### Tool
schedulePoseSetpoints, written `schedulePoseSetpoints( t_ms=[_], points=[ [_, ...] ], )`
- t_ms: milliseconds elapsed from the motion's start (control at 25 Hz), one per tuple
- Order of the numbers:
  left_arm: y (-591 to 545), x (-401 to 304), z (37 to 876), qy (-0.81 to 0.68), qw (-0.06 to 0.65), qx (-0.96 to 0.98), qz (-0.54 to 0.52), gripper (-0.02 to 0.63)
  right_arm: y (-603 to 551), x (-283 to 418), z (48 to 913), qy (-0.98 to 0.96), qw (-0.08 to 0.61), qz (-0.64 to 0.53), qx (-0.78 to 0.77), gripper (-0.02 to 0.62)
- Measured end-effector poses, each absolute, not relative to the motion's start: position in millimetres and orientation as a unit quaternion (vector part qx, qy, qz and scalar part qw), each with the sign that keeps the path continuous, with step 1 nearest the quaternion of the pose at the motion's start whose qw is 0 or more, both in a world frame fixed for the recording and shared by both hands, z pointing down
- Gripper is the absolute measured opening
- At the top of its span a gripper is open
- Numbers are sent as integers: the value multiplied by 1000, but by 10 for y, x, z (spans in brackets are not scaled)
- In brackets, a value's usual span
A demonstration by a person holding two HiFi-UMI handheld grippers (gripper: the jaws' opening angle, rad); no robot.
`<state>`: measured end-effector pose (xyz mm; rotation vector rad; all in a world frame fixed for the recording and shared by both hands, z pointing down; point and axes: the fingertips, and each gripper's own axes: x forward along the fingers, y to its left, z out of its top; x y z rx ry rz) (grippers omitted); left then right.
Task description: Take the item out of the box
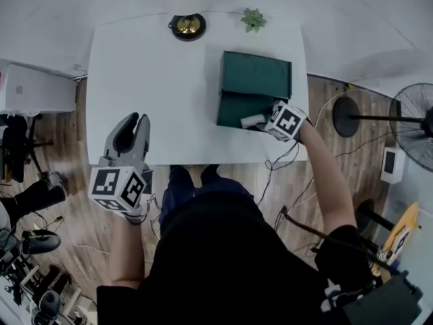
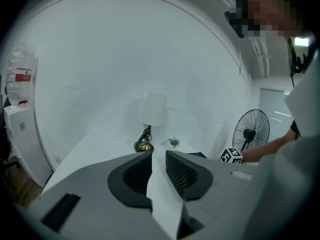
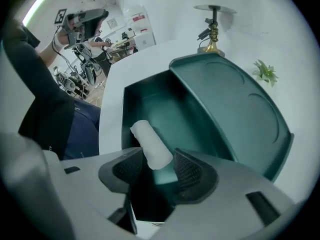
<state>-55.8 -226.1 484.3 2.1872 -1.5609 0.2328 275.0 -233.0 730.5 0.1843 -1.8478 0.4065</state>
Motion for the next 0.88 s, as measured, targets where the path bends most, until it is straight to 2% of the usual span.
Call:
schedulePoseSetpoints(
  t_ms=[280, 560, 880],
  points=[
    [-2235, -637, 4818, -569, 220, 788, 82, 84, -2305, 2835, 7357, -770, 613, 157, 84, 152],
    [-2229, -603, 4762, -557, 222, 797, 78, 84, -2317, 2702, 7150, -807, 541, 191, 139, 117],
    [-2293, -508, 4601, -530, 208, 818, 78, 84, -2437, 2745, 6741, -825, 468, 203, 242, 114]
  ],
)
